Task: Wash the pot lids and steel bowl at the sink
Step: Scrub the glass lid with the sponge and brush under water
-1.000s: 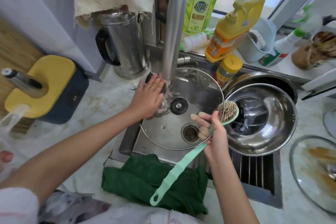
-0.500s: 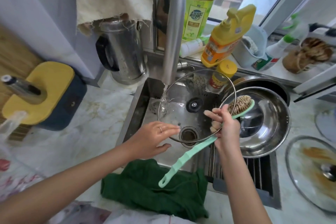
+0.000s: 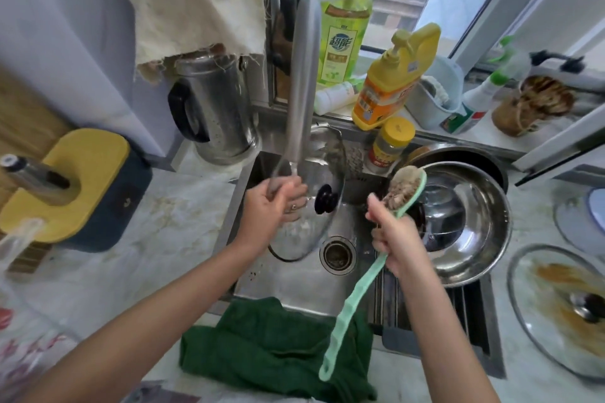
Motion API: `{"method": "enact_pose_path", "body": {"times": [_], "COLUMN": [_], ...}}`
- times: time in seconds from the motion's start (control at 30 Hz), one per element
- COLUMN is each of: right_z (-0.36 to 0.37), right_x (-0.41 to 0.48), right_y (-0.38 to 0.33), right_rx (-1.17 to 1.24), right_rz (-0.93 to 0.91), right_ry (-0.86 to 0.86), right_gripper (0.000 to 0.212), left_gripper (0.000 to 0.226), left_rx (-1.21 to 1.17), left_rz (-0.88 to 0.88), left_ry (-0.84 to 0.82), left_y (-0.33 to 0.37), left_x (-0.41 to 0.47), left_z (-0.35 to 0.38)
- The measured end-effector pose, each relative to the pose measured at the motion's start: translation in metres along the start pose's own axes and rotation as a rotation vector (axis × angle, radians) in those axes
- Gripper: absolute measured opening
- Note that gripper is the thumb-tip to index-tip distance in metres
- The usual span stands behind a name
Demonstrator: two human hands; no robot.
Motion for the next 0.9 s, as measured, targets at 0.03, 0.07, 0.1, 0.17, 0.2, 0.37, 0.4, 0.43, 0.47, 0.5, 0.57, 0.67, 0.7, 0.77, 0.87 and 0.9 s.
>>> {"method": "enact_pose_path", "body": {"times": [0.03,0.07,0.1,0.17,0.2,0.37,0.4,0.43,0.47,0.5,0.57,0.67,0.7,0.77,0.87,0.9], "right_z": [0.000,0.000,0.001,0.004,0.006,0.011,0.012,0.016,0.019,0.021,0.021,0.018,0.018,0.017,0.017,0.017], "right_x": [0.003,0.005,0.007,0.009,0.010,0.014,0.013,0.012,0.010,0.010,0.016,0.030,0.034,0.040,0.042,0.041], "right_y": [0.012,0.026,0.038,0.053,0.055,0.053,0.054,0.054,0.052,0.048,0.041,0.024,0.018,0.005,-0.006,-0.008], "right_rx": [-0.116,-0.214,-0.273,-0.263,-0.200,-0.141,-0.094,0.010,0.144,0.248,0.303,0.235,0.210,0.170,0.076,-0.009], "right_rz": [-0.006,-0.011,-0.011,0.029,0.075,0.151,0.186,0.249,0.323,0.371,0.346,0.210,0.189,0.183,0.144,0.105], "right_ry": [0.040,0.066,0.074,0.085,0.089,0.022,-0.021,-0.078,-0.127,-0.150,-0.136,-0.152,-0.173,-0.222,-0.270,-0.263], "right_gripper": [0.025,0.028,0.032,0.032,0.029,0.031,0.032,0.030,0.026,0.022,0.017,0.013,0.013,0.015,0.014,0.016], "left_gripper": [0.021,0.024,0.027,0.030,0.030,0.026,0.027,0.026,0.025,0.020,0.024,0.060,0.056,0.048,0.068,0.073], "left_rx": [-0.092,-0.181,-0.262,-0.345,-0.364,-0.536,-0.569,-0.604,-0.631,-0.658,-0.704,-0.617,-0.603,-0.621,-0.624,-0.630], "left_rz": [-0.169,-0.300,-0.388,-0.454,-0.457,-0.508,-0.518,-0.526,-0.535,-0.551,-0.598,-0.651,-0.665,-0.708,-0.698,-0.667], "left_ry": [0.065,0.123,0.167,0.220,0.227,0.209,0.194,0.172,0.143,0.106,-0.029,-0.290,-0.377,-0.508,-0.602,-0.609], "left_y": [-0.005,-0.010,-0.015,-0.023,-0.023,-0.020,-0.019,-0.017,-0.015,-0.011,-0.003,0.006,0.008,0.013,0.013,0.012], "left_x": [0.005,0.008,0.009,0.008,0.007,0.004,0.004,0.004,0.003,0.001,-0.002,0.000,0.001,0.003,0.008,0.009], "left_z": [-0.004,-0.008,-0.013,-0.022,-0.024,-0.031,-0.032,-0.034,-0.036,-0.038,-0.046,-0.061,-0.065,-0.067,-0.070,-0.070]}}
Point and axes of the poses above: each hand's wrist, its own x-axis towards the middle knuckle, its own z-axis out of the palm, y = z × x, the point moved 2 cm from there along x, towards the middle knuckle, and after that the axes turned 12 degrees about y, right-handed, at the moved point
